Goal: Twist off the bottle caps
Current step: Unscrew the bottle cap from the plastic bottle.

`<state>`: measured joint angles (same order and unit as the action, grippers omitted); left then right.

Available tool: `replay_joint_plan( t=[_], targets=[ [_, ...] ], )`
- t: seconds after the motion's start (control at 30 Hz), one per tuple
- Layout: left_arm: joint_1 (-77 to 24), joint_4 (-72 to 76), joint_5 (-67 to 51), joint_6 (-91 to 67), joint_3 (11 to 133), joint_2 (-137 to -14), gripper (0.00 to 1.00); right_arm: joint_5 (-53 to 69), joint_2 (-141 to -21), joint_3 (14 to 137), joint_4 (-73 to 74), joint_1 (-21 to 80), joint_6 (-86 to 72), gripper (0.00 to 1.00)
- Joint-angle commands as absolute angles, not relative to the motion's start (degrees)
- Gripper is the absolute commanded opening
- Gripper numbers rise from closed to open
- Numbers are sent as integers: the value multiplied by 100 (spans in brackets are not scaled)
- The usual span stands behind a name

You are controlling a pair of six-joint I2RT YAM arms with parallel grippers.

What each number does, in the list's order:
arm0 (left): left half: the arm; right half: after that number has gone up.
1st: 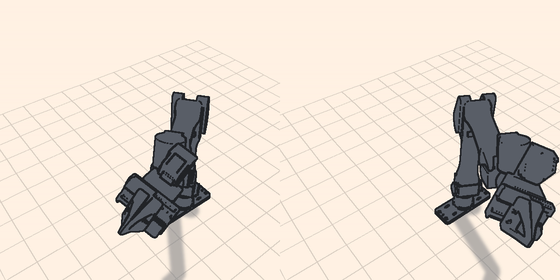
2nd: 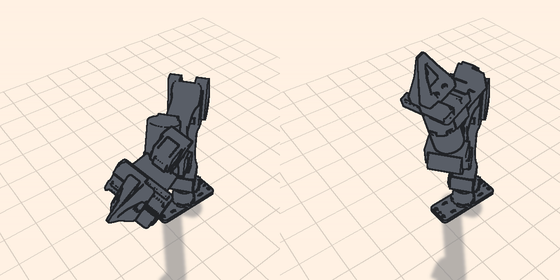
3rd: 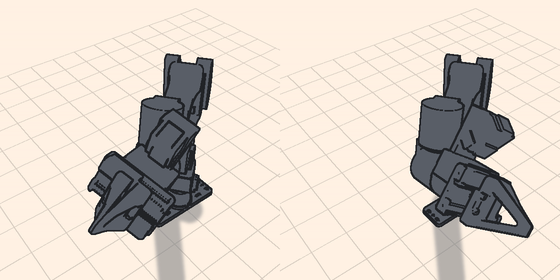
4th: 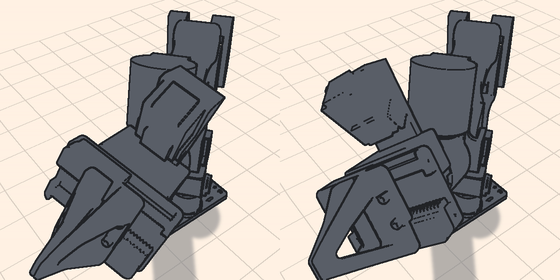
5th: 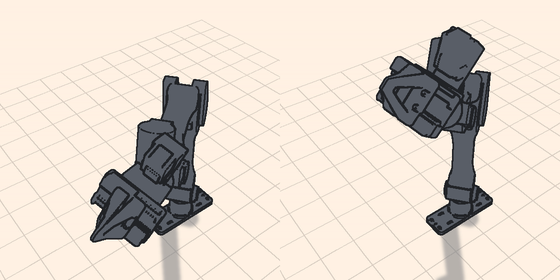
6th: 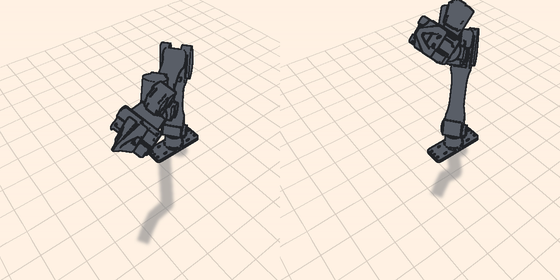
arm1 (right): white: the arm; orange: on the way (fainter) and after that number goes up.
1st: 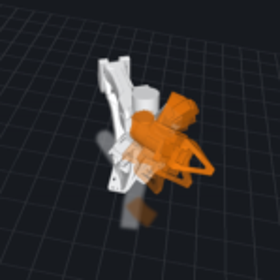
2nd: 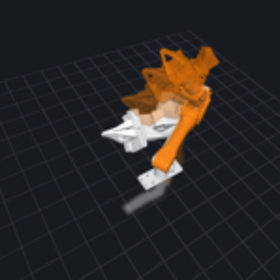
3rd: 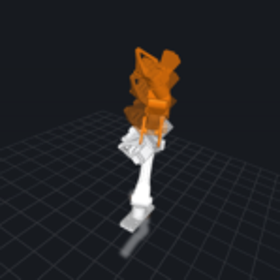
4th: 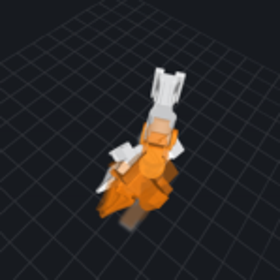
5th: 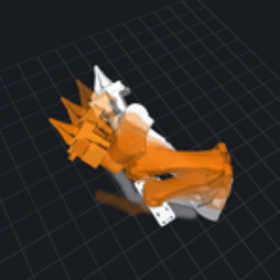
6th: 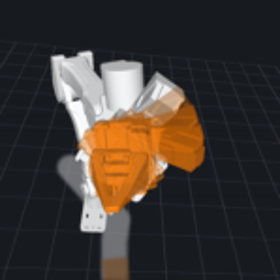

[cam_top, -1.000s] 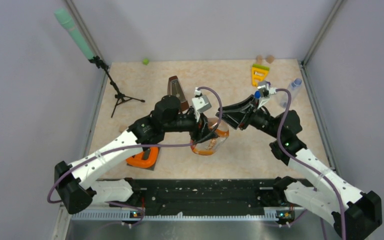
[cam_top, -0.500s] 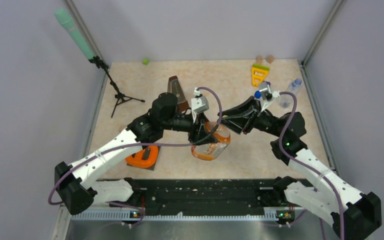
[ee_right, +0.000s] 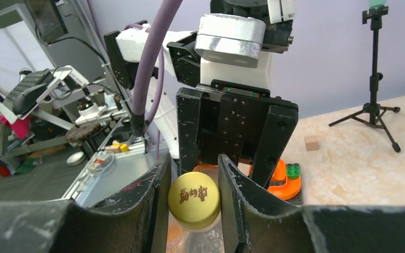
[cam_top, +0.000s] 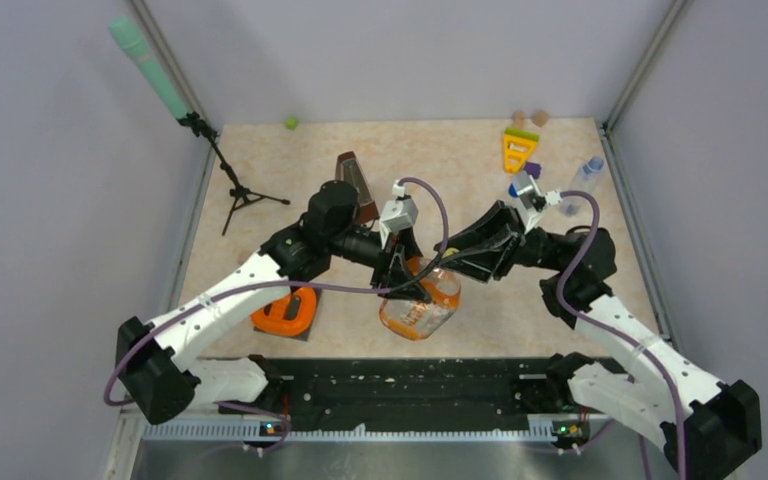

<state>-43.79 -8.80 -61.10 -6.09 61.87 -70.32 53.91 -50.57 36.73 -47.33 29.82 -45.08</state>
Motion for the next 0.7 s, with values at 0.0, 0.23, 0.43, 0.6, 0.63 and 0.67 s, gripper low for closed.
replay_joint_plan(
  t=[0.0,0.23,0.43,0.6,0.63,0.67],
  targets=[
    [-4263,-958,-7065,-452,6215,-6905,0,5470,-4947,3761,-5538,2693,-4656,3],
    [-4254,-865,-7600,-494,6242,-7003,0,5674,-4926,3743,-5770,2664,-4646,2],
    [-4258,-633,-8046,-633,6226,-7114,0,5676,-4919,3614,-6204,2663,-4798,2],
    [-4263,-405,-8374,-786,6207,-7237,0,5730,-5080,3487,-7045,2659,-5168,2],
    [-4263,-369,-8435,-789,6197,-7243,0,5730,-5126,3453,-7253,2655,-5280,2],
    [-4263,-231,-8529,-854,6201,-7261,0,5724,-5187,3414,-7572,2654,-5428,2]
  ],
)
